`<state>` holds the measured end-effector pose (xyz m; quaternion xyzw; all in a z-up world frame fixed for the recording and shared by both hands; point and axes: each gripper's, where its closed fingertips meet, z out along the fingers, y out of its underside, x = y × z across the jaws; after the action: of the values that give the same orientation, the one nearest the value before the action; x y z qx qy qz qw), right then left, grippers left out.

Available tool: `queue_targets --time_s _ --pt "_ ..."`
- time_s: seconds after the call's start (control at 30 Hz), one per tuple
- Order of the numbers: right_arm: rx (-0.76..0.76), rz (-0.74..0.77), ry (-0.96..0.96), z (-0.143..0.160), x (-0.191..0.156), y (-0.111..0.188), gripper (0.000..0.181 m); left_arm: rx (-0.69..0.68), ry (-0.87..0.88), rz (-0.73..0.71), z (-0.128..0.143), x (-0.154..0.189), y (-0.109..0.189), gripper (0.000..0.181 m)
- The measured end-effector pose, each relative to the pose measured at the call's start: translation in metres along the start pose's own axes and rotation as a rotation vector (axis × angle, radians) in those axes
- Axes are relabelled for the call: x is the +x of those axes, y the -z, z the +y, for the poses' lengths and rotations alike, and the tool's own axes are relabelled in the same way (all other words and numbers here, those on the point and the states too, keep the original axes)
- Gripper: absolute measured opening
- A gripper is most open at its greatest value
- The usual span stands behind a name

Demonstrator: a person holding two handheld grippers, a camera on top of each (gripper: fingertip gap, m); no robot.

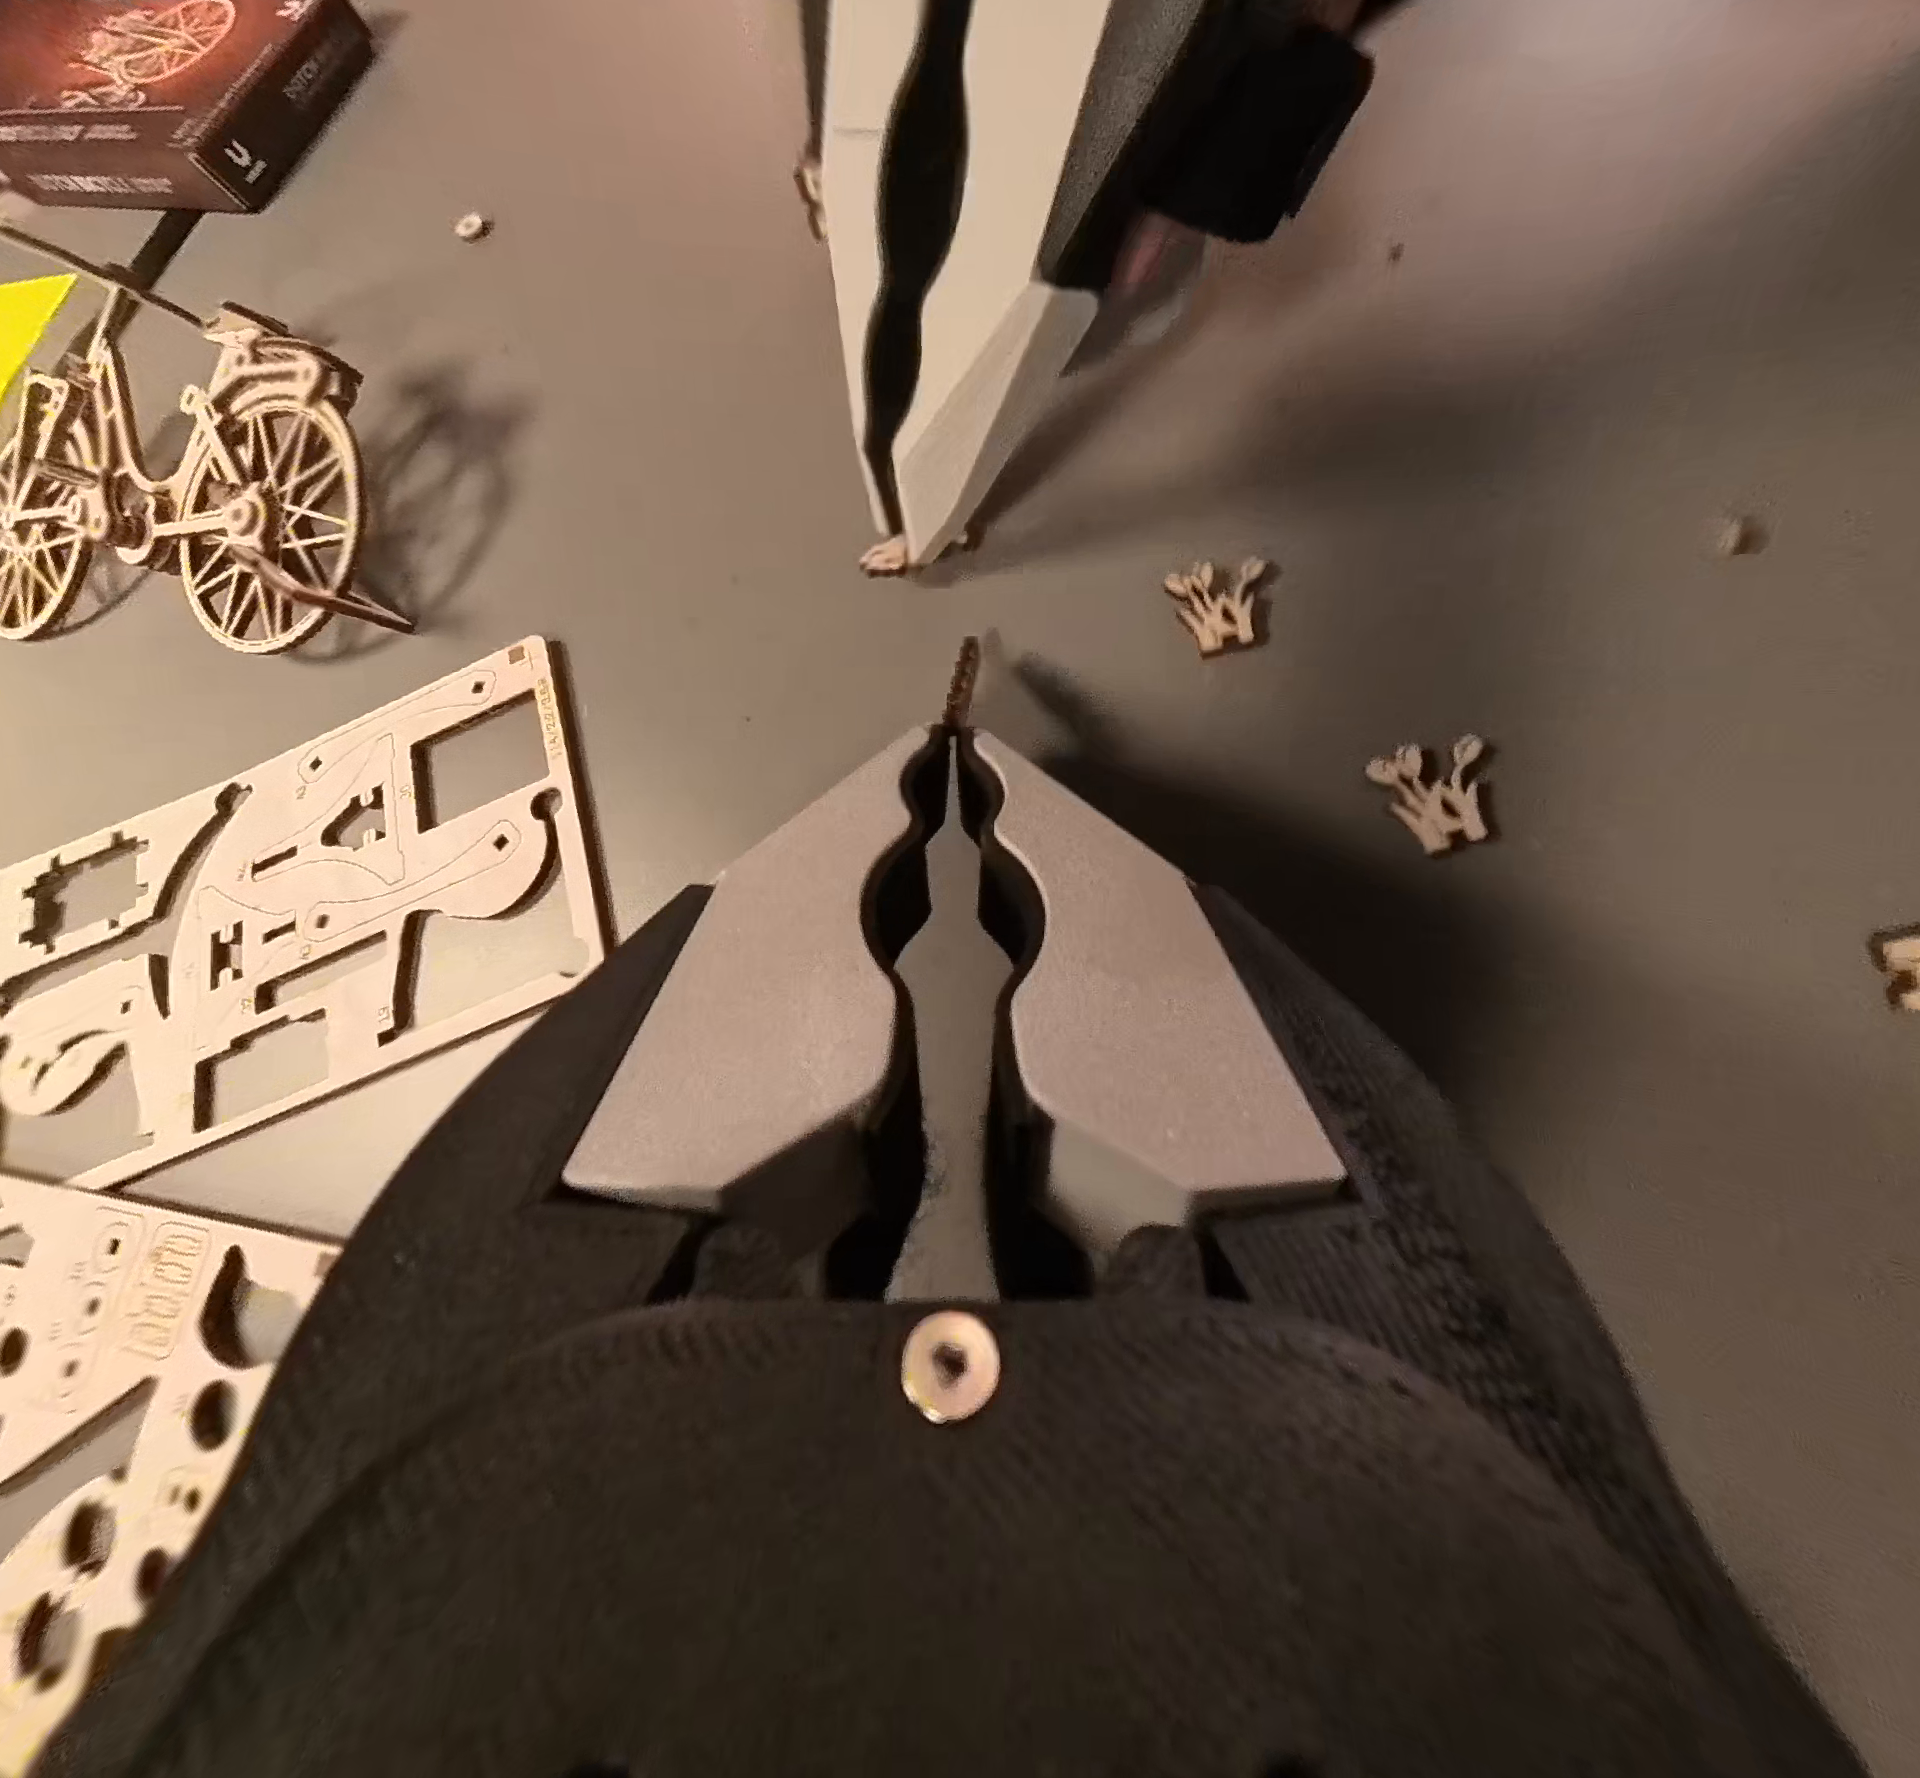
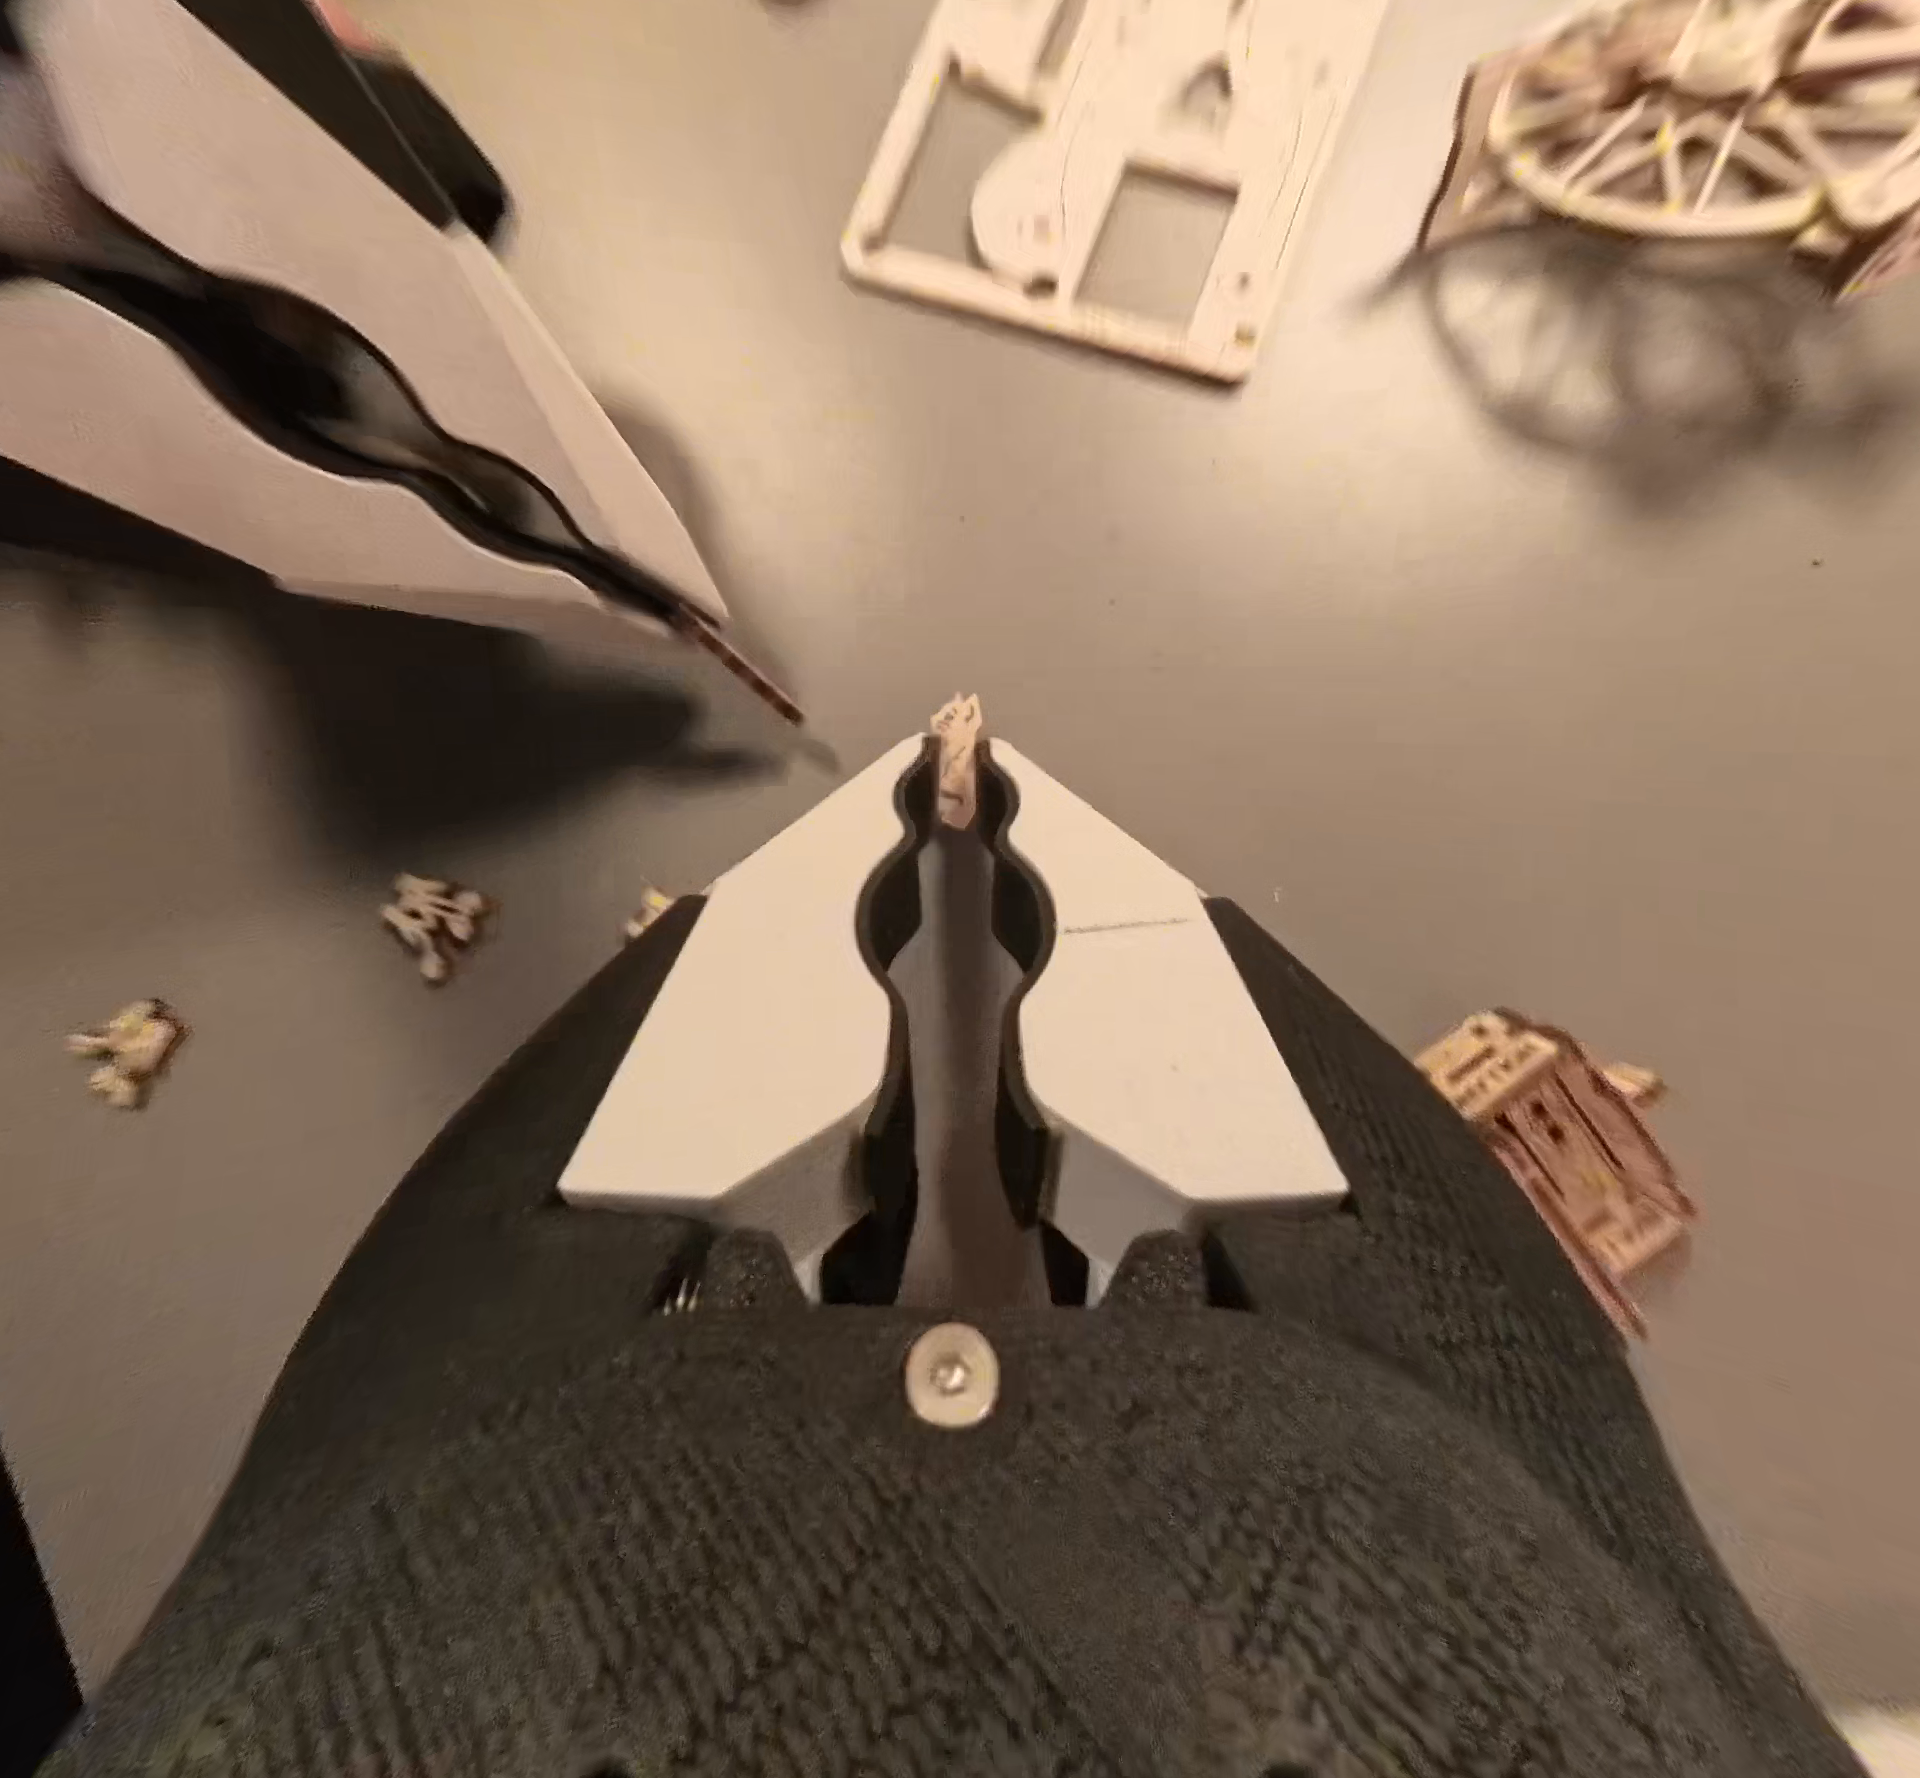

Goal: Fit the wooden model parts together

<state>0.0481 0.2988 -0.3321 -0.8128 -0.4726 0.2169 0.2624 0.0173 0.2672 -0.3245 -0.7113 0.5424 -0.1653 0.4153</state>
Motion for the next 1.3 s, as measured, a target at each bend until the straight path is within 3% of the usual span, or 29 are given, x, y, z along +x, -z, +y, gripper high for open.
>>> queue_targets --time_s 0.2,0.4,0.53,0.77,1.3 --pt "0.579 -0.367 -0.109 -0.056 -0.014 0.049 0.004 0.255 0.256 0.095 -0.033 -0.01 0.021 0.0" --pt "0.904 -0.598 -0.046 -0.084 -0.046 0.089 0.004 0.527 0.434 0.255 -0.066 -0.012 0.052 0.0" --pt "0.978 -0.607 -0.043 -0.089 -0.05 0.094 0.004 0.597 0.478 0.357 -0.076 -0.005 0.062 0.0" --pt "0.968 -0.599 -0.052 -0.091 -0.052 0.093 0.004 0.673 0.581 0.467 -0.081 -0.008 0.073 0.0" --pt "0.967 -0.592 -0.012 -0.095 -0.064 0.1 0.004 0.722 0.606 0.52 -0.084 -0.007 0.078 0.0"
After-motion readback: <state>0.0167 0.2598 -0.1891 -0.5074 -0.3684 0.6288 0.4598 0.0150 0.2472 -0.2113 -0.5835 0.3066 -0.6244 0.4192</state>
